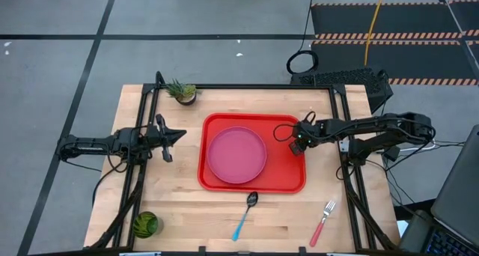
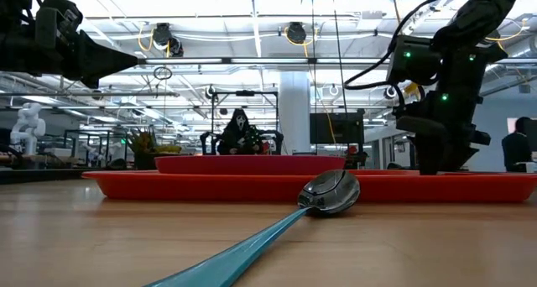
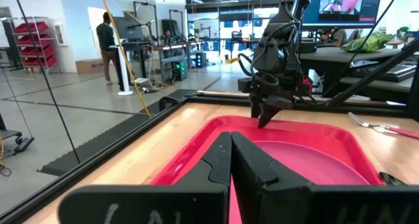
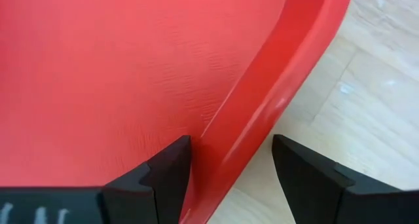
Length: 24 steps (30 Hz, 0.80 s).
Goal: Pick and place plate/cup/fork/spoon on tray
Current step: Adjust the orange tray
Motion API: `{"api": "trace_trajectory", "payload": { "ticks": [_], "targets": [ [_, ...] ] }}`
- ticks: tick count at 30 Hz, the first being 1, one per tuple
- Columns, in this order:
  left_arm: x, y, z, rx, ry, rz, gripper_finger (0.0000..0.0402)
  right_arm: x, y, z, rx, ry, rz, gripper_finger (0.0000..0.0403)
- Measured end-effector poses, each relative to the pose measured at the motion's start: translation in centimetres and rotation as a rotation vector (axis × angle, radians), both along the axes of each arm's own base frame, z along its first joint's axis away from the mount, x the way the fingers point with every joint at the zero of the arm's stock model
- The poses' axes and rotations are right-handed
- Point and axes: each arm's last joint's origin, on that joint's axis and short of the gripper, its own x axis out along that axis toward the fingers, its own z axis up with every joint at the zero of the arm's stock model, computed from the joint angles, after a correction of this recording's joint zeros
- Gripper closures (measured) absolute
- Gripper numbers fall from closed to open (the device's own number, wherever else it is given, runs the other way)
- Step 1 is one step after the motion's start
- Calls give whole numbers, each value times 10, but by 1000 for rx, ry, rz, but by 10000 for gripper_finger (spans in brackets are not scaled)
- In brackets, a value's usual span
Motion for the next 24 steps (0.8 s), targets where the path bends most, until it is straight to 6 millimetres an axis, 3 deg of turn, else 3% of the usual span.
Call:
{"api": "trace_trajectory", "payload": {
  "ticks": [8,24],
  "targets": [
    [0,0,0,0,0,-1,396,0,0,0,3,-14,-95,195],
    [0,0,0,0,0,-1,396,4,0,11,27,-50,-88,195]
  ]
}}
